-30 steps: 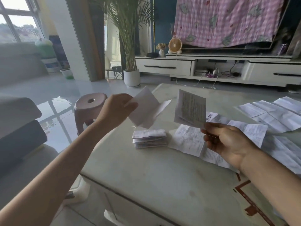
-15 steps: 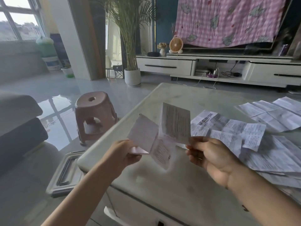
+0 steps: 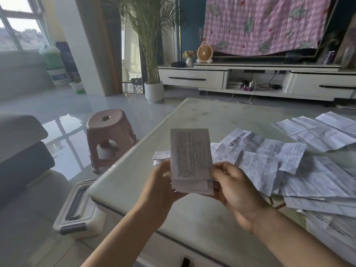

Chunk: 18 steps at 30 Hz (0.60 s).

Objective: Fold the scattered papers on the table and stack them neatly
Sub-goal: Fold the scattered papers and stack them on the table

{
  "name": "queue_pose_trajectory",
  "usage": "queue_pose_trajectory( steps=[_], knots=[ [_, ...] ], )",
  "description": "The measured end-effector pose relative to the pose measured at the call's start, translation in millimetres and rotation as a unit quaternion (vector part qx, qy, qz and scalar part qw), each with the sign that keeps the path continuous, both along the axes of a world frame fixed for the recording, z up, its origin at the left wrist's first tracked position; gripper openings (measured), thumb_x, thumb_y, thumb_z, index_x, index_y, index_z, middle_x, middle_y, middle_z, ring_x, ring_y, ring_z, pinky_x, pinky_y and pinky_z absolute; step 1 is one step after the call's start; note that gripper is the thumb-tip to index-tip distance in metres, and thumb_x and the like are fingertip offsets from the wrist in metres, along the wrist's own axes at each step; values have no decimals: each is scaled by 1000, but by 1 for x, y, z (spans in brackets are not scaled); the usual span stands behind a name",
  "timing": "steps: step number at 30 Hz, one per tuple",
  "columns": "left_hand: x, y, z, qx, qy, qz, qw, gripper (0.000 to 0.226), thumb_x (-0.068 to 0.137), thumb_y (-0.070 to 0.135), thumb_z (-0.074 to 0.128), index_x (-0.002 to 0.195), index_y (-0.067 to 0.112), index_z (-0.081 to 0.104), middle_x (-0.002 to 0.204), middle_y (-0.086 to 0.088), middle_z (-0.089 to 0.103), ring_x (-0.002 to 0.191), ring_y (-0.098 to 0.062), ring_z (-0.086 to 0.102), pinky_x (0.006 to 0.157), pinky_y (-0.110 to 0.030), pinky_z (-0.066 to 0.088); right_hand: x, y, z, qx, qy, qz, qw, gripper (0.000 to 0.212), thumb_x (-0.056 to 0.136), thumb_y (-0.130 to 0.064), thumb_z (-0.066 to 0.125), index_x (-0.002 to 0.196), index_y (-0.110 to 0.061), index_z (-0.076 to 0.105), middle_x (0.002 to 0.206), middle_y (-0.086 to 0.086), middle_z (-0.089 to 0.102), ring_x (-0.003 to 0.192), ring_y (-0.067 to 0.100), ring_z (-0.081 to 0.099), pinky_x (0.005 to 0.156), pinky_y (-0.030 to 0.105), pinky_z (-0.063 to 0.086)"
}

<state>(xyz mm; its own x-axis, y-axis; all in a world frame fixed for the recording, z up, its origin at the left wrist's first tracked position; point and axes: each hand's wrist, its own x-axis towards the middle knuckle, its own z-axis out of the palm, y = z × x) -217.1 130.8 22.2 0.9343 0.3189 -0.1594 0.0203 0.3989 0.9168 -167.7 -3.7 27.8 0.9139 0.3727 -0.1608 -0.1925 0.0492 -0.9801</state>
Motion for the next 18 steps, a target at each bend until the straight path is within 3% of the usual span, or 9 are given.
queue_pose_trajectory(
  steps=[2,4,8,11,14,18],
  knots=[
    [2,0,0,-13,13,-11,1000,48,96,45,31,95,14,68,87,-9,73,73,-19,69,71,-35,52,1,-2,-4,-70,-53,-5,996,16,95,-14,47,82,-16,57,99,14,66,98,30,62,92,48,50],
    [2,-5,-1,4,17,-31,999,50,95,49,31,92,20,72,91,-4,74,76,-13,70,76,-34,51,-1,-3,-5,-101,-78,1,992,12,94,-16,47,88,-15,58,99,12,65,99,29,61,92,45,49],
    [3,-13,-7,28,24,31,999,22,94,21,48,102,12,66,94,-7,73,84,-20,68,79,-37,51,-4,-3,-3,-126,-111,27,985,13,93,-17,47,92,-10,57,91,13,64,85,27,59,82,37,49],
    [2,-13,-11,22,24,44,999,18,91,7,51,103,7,65,93,-10,73,81,-22,67,74,-34,53,-5,-5,-1,-154,-141,26,978,15,90,-19,47,82,-8,53,71,2,53,70,17,49,76,38,49],
    [-1,-18,-12,54,23,59,997,19,90,2,53,104,7,64,92,-9,72,75,-17,67,62,-26,54,-4,-8,0,-175,-145,13,974,16,88,-24,51,77,-12,51,68,-5,50,69,15,50,78,43,51],
    [-1,-22,-15,76,11,82,994,21,87,2,57,107,7,61,95,-10,72,81,-21,67,74,-33,53,0,-8,-4,-156,-178,-29,971,20,82,-27,68,79,-16,52,71,-3,58,67,12,57,66,32,54]
  ],
)
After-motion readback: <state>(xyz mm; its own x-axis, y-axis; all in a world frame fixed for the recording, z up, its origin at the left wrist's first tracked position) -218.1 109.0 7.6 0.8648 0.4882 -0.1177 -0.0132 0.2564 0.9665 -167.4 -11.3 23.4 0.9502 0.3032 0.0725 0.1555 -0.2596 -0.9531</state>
